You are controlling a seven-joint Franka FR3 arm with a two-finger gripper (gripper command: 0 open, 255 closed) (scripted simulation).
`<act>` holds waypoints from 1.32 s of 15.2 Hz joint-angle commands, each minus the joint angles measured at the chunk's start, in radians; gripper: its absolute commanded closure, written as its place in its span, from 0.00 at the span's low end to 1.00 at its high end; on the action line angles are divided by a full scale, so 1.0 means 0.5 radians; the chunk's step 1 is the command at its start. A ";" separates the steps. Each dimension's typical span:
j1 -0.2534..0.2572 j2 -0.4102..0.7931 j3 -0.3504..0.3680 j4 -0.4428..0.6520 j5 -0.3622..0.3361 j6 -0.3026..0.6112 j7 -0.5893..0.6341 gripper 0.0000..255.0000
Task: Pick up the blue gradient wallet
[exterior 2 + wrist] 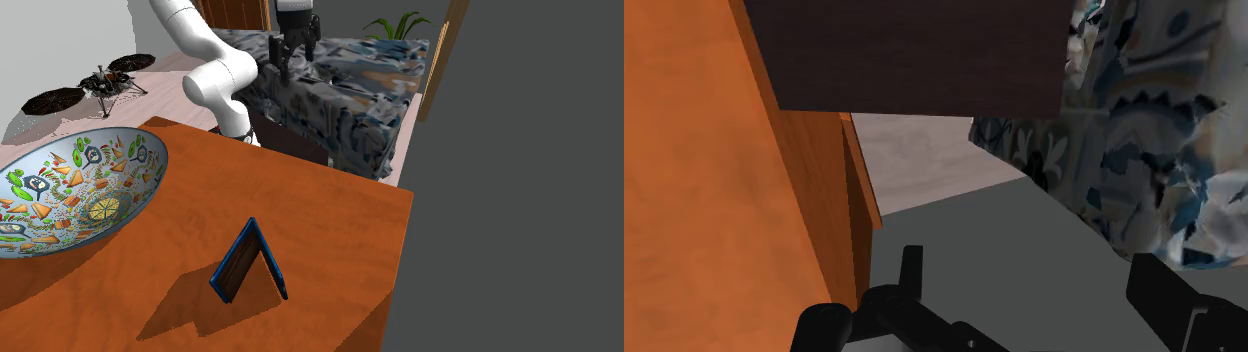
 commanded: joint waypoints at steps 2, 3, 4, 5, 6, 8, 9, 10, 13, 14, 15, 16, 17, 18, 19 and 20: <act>-0.017 0.048 -0.022 0.013 -0.024 0.039 -0.017 0.00; -0.034 0.096 -0.043 0.028 -0.047 0.078 -0.034 0.00; -0.051 0.146 -0.065 0.044 -0.069 0.116 -0.050 0.00; -0.066 0.196 -0.086 0.063 -0.090 0.153 -0.065 0.00; -0.082 0.248 -0.108 0.084 -0.110 0.189 -0.080 0.00; -0.111 0.352 -0.151 0.131 -0.146 0.259 -0.109 0.00; -0.126 0.406 -0.172 0.158 -0.162 0.292 -0.123 0.00; -0.140 0.460 -0.193 0.186 -0.177 0.325 -0.136 0.00; -0.179 0.625 -0.257 0.283 -0.215 0.414 -0.177 0.00; -0.191 0.681 -0.278 0.319 -0.224 0.442 -0.190 0.00; -0.203 0.738 -0.299 0.357 -0.233 0.468 -0.203 0.00; -0.215 0.795 -0.320 0.397 -0.239 0.493 -0.216 0.00; -0.226 0.852 -0.341 0.439 -0.245 0.516 -0.230 0.00; -0.238 0.910 -0.362 0.482 -0.249 0.538 -0.243 0.00; -0.249 0.968 -0.382 0.528 -0.251 0.559 -0.257 0.00; -0.260 1.027 -0.403 0.575 -0.252 0.578 -0.271 0.00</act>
